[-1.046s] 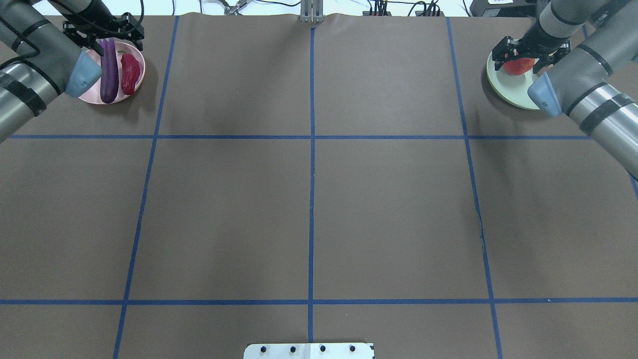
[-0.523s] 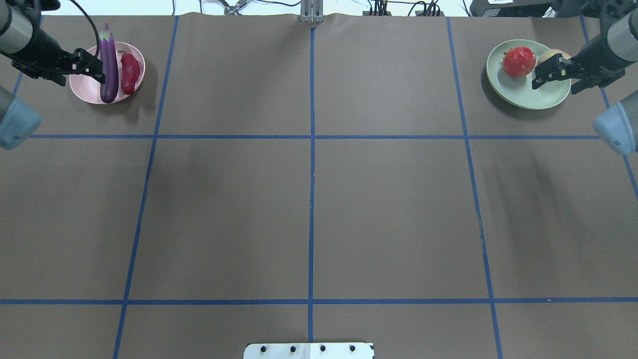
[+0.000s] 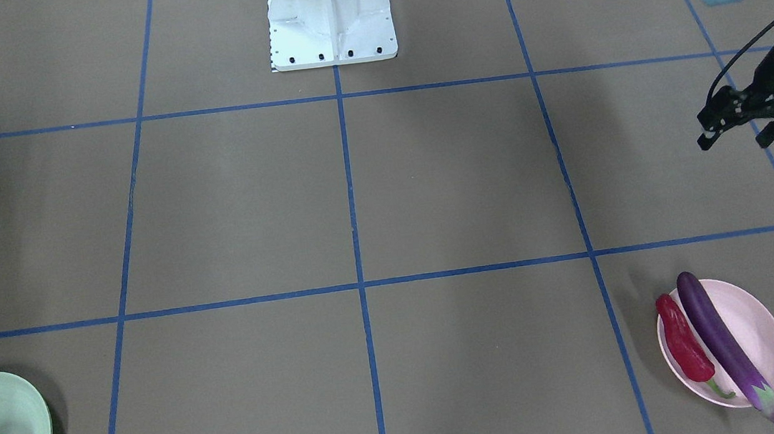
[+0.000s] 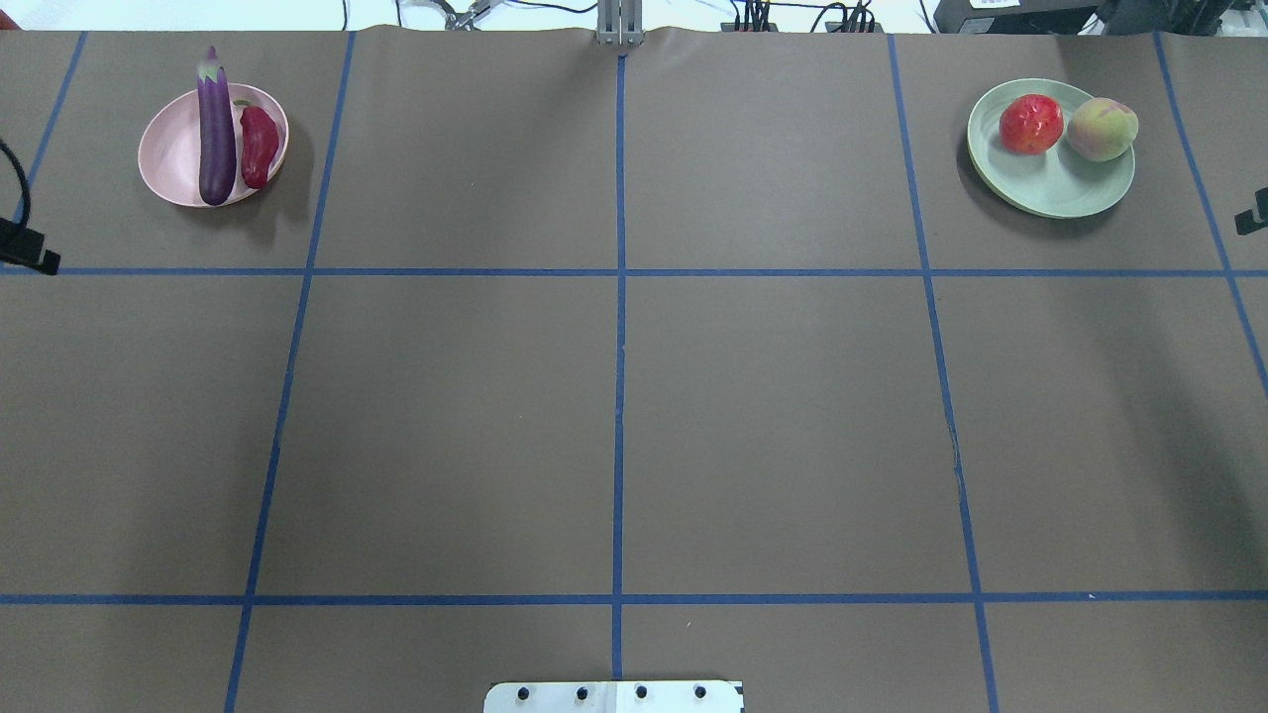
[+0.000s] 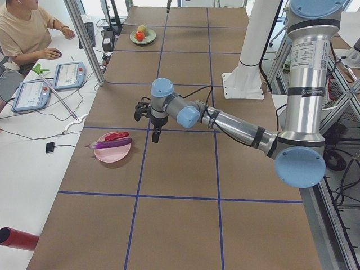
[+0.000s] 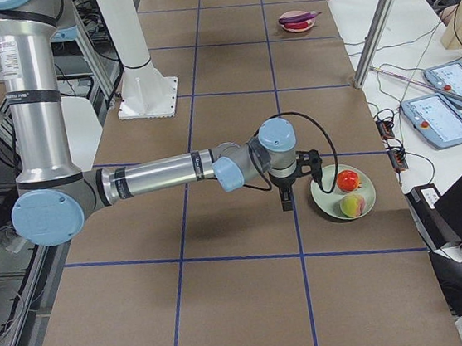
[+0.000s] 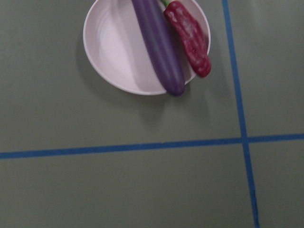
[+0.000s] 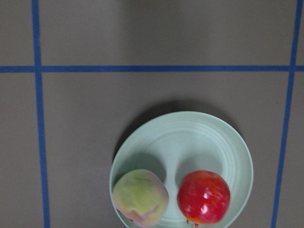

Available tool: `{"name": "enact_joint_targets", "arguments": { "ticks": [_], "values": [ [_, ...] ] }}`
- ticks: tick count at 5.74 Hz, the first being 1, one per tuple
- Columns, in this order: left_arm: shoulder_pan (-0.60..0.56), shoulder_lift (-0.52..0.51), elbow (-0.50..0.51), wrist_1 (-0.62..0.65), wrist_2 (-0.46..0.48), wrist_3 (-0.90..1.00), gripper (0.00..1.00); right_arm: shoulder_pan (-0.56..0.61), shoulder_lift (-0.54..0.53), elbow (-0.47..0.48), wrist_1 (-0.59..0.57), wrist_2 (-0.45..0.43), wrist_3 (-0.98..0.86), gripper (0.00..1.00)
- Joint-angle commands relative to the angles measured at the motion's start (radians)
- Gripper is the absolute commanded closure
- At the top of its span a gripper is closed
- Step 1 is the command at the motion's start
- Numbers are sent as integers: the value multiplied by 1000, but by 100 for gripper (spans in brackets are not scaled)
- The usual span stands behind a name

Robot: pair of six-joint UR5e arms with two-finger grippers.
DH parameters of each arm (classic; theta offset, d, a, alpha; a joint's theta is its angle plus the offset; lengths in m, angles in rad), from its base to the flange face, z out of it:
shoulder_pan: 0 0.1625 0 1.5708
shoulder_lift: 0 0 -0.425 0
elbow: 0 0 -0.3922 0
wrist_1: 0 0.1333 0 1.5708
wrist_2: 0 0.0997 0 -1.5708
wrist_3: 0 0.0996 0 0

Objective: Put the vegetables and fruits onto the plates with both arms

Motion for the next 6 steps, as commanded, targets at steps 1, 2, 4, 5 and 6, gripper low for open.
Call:
{"name": "enact_joint_targets", "arguments": {
  "ticks": [1, 2, 4, 5, 6],
  "values": [
    [-71, 168, -59, 6, -27, 137, 0, 49, -100, 54, -5, 15, -107, 0],
    [-85, 179, -51, 18, -76, 137, 0, 41, -108, 77, -12, 15, -108, 0],
    [-136, 167, -44, 133, -125, 140, 0, 0, -93, 105, -104, 5, -111, 0],
    [-142, 153, -42, 229, -127, 277, 0, -11, -79, 108, -140, 5, -158, 0],
    [-203, 82, -28, 344, -119, 421, 0, 12, -28, 110, -313, 1, -348, 0]
  ]
}}
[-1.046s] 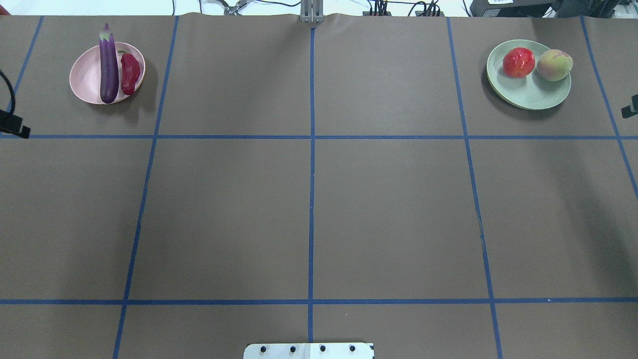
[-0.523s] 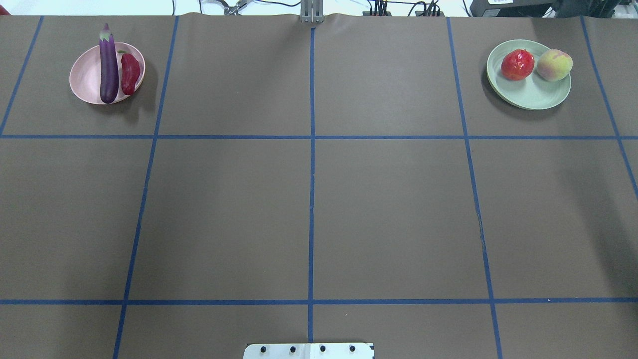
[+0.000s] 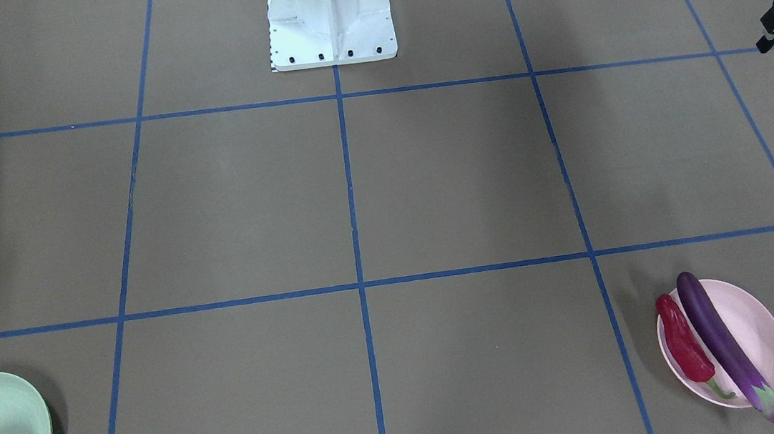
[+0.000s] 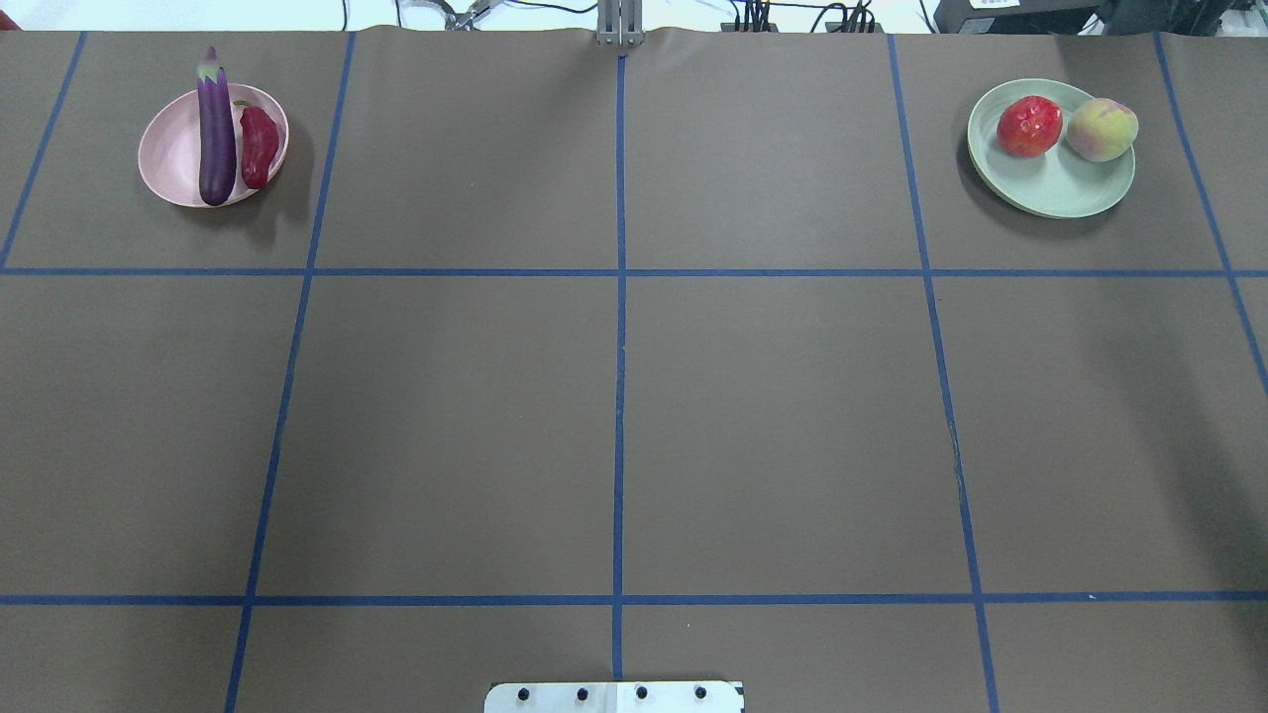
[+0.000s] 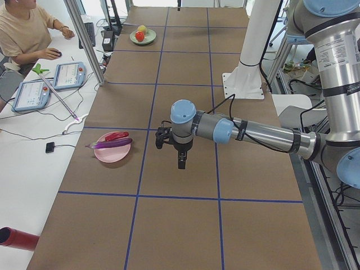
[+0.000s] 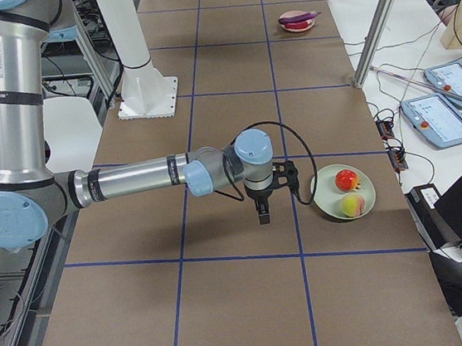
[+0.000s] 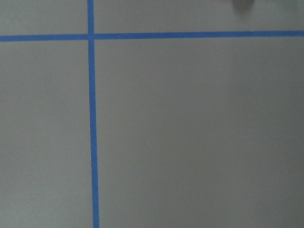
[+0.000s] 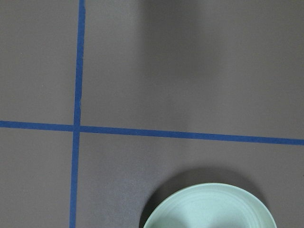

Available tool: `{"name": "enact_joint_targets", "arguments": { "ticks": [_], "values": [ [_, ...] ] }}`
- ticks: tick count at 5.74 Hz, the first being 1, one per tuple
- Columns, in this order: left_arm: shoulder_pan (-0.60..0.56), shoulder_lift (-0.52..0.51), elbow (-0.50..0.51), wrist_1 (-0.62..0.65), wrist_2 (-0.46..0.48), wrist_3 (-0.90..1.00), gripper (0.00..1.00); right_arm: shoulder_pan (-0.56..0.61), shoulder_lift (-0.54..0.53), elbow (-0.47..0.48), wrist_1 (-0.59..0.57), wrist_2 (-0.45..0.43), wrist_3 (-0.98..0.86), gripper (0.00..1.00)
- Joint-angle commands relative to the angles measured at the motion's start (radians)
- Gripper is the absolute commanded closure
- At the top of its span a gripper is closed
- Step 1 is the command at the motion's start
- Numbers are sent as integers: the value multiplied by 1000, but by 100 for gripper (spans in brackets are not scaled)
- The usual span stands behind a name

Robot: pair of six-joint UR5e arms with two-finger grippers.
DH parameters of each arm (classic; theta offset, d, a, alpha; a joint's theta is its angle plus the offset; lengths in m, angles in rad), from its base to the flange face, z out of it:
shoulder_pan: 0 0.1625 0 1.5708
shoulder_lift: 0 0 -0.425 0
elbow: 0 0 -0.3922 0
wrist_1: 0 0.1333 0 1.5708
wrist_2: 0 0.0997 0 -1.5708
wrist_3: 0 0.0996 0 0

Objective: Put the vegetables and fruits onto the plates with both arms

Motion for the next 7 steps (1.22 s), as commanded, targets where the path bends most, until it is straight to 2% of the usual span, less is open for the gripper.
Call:
{"name": "enact_joint_targets", "arguments": {
  "ticks": [1, 2, 4, 5, 7],
  "values": [
    [-58, -65, 37, 132, 2, 164, 0, 74, 54, 16, -234, -28, -271, 0],
    [-72, -59, 40, 137, -4, 157, 0, 79, 51, 48, -274, -38, -272, 0],
    [-76, -52, 59, 129, -4, 146, 0, 78, 42, 50, -281, -34, -272, 0],
    [-107, -98, 141, 128, -8, 99, 0, 76, 48, 49, -282, -23, -262, 0],
    [-107, -126, 136, 126, -7, 97, 0, 76, 54, 37, -287, -6, -254, 0]
  ]
}}
